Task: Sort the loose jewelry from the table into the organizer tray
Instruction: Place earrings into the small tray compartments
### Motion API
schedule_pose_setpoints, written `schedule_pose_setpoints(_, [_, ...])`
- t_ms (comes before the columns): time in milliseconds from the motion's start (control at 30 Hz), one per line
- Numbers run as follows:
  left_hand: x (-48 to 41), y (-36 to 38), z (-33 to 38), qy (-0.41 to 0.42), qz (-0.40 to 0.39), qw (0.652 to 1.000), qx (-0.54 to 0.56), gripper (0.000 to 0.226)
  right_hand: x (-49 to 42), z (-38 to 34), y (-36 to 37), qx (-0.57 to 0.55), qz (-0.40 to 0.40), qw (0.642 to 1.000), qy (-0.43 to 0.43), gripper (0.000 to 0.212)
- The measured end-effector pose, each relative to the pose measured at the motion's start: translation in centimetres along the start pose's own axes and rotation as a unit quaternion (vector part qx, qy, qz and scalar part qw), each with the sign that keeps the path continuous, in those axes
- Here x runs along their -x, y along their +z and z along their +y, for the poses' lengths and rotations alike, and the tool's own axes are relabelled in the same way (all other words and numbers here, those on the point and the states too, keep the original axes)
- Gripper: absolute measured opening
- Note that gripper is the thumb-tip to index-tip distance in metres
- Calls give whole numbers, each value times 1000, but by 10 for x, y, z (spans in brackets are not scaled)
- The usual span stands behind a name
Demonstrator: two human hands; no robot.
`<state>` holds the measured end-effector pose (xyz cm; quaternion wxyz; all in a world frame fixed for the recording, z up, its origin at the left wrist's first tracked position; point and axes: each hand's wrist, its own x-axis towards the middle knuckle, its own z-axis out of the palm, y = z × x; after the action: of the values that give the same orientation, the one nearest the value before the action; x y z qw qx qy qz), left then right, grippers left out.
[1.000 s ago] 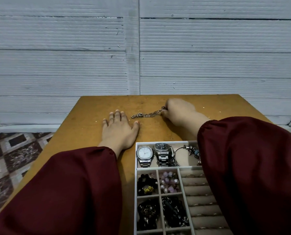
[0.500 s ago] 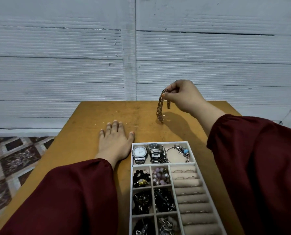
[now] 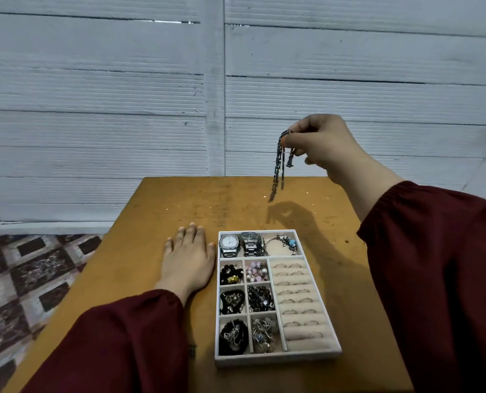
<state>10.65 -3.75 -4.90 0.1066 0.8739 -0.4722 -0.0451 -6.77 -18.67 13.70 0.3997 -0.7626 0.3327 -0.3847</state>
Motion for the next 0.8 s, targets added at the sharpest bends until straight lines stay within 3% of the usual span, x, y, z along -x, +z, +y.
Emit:
schedule_pose_setpoints(433, [38, -3, 2, -4, 2, 1000, 1, 58, 33, -1, -4, 42, -31, 998, 44, 13])
schedule_pose_setpoints(800, [39, 0, 3, -7, 14, 1000, -3, 58, 51, 43, 10, 114, -57, 989, 71, 10])
